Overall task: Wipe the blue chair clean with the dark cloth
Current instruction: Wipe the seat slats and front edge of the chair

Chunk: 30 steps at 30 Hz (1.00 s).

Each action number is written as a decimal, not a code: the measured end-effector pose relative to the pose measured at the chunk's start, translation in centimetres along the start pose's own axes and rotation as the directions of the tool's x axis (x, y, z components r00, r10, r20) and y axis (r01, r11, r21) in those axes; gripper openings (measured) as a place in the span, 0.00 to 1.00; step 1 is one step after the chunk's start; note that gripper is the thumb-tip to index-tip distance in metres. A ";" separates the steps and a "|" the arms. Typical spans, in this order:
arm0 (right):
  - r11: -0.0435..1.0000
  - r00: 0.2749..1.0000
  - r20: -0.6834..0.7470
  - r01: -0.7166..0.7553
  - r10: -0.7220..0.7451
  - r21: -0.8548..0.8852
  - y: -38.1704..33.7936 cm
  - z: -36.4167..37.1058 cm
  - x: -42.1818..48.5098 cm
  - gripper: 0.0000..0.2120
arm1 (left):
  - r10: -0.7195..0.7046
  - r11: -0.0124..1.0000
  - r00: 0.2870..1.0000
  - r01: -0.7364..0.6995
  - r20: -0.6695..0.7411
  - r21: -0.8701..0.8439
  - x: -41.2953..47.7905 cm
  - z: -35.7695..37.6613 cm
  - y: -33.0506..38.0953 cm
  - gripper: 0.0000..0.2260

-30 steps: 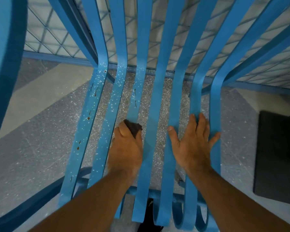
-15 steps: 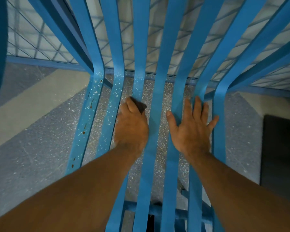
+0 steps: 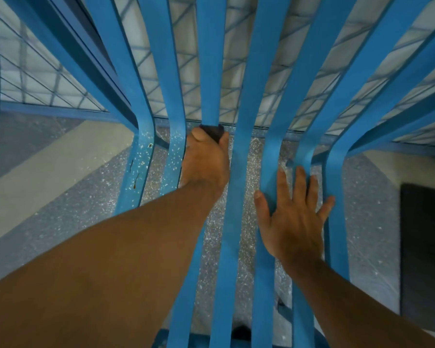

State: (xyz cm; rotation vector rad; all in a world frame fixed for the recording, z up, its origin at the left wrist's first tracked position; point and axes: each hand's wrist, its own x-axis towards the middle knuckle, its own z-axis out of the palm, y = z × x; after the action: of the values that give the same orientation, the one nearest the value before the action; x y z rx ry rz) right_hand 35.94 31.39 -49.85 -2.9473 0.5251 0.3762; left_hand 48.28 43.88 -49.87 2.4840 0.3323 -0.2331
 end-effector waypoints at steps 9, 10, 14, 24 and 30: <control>1.000 1.000 0.009 0.005 -0.005 -0.013 0.0 0.0 -0.2 0.35 | 0.152 0.892 0.952 -0.248 -0.266 -0.378 3.0 0.0 1.2 0.26; 1.000 1.000 0.003 0.007 -0.007 -0.011 -0.1 0.0 -0.2 0.35 | 0.165 0.876 0.939 -0.280 -0.302 -0.392 3.2 0.0 1.3 0.25; 1.000 1.000 0.010 0.013 -0.013 0.001 -0.2 0.1 0.0 0.35 | 0.152 0.875 0.942 -0.269 -0.299 -0.403 3.4 0.3 1.0 0.21; 1.000 0.999 0.054 0.009 -0.008 -0.021 -0.1 -0.2 0.0 0.36 | -0.085 0.972 0.990 0.107 0.112 -0.209 0.6 -0.4 -0.8 0.17; 1.000 0.998 0.062 0.001 0.001 -0.030 -0.3 -0.4 0.1 0.37 | -0.209 0.967 0.977 0.214 0.046 -0.141 -4.6 -0.8 -2.6 0.19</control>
State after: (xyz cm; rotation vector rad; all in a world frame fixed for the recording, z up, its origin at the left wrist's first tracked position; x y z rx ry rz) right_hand 36.24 31.57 -49.49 -2.9529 0.5159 0.4776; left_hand 43.20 45.56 -49.60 2.2989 0.5819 -0.3232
